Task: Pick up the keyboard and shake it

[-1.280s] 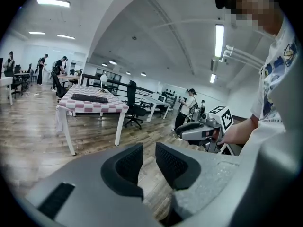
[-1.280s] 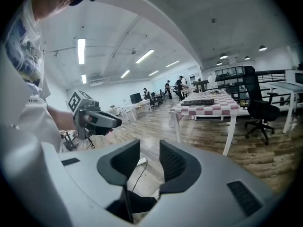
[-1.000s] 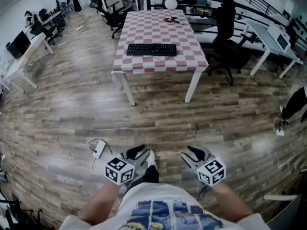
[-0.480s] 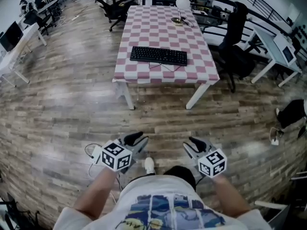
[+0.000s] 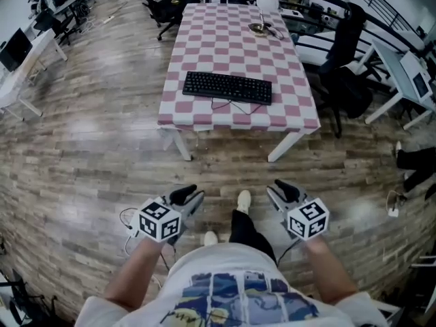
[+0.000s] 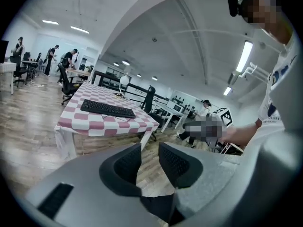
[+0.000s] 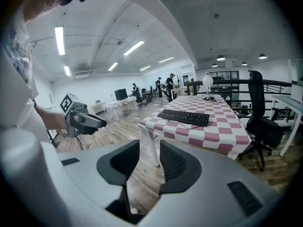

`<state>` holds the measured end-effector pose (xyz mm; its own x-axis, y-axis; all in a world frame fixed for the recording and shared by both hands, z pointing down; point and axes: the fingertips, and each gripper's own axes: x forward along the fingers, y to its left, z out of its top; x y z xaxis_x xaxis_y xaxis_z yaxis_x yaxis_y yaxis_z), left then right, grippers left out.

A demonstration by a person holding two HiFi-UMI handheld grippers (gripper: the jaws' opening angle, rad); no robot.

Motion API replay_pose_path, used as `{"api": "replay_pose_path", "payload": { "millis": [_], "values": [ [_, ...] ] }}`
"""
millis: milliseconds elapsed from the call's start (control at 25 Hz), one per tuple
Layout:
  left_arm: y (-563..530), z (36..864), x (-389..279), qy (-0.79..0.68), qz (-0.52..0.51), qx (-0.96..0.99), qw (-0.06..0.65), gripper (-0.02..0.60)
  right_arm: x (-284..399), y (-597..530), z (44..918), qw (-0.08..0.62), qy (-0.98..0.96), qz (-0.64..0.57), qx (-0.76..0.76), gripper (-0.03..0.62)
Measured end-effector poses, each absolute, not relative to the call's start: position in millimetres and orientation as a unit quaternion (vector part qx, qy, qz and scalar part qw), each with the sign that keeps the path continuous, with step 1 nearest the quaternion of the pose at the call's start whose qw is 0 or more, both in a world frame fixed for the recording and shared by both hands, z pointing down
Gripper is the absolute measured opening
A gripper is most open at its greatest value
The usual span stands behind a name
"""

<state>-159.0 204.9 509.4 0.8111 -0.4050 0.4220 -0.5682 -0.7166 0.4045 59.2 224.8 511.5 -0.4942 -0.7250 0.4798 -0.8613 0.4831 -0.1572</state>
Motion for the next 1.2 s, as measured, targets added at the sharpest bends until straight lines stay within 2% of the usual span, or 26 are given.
{"api": "replay_pose_path", "payload": {
  "millis": [440, 640, 1200],
  "values": [
    [43, 498, -53, -0.299, 0.171, 0.902, 0.262, 0.11, 155, 42, 524, 0.164, -0.862, 0.216, 0.428, 0.133],
    [-12, 503, -27, -0.317, 0.179, 0.892, 0.269, 0.11, 188, -13, 539, 0.163, -0.861, 0.244, 0.415, 0.133],
    [-140, 543, -79, -0.341, 0.196, 0.872, 0.292, 0.11, 224, -134, 618, 0.172, -0.807, 0.343, 0.448, 0.138]
  ]
}}
